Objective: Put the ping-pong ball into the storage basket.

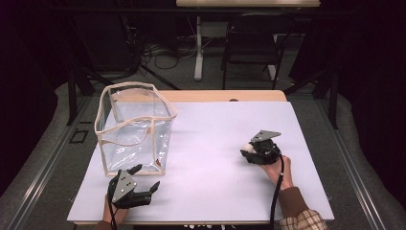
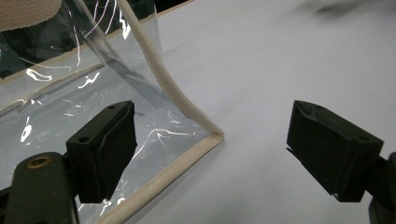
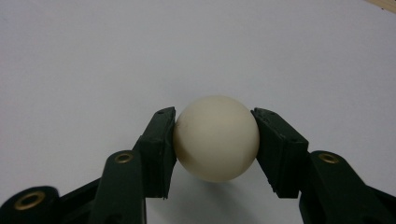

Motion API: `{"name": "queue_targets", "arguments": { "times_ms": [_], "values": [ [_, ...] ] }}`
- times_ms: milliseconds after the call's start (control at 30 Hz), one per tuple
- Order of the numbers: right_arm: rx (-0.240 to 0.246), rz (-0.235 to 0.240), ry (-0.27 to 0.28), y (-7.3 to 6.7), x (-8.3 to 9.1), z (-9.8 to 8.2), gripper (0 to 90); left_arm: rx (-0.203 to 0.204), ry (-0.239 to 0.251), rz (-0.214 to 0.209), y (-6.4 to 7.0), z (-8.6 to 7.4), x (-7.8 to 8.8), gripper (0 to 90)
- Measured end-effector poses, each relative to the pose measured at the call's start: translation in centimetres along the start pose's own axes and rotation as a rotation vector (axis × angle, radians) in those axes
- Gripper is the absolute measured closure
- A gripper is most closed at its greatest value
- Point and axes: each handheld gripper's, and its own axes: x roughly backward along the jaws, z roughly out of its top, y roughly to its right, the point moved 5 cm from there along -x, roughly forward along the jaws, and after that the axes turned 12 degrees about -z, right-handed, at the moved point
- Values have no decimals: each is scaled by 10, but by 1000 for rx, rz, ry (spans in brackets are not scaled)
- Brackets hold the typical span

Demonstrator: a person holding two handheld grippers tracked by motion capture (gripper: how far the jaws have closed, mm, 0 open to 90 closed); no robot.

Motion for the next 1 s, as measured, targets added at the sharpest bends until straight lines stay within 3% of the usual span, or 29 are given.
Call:
{"name": "queue_targets", "arguments": {
  "times_ms": [1000],
  "values": [
    [-2,2,57,1,24,18,505,0,1,2,0,0,0,160]
  ]
}}
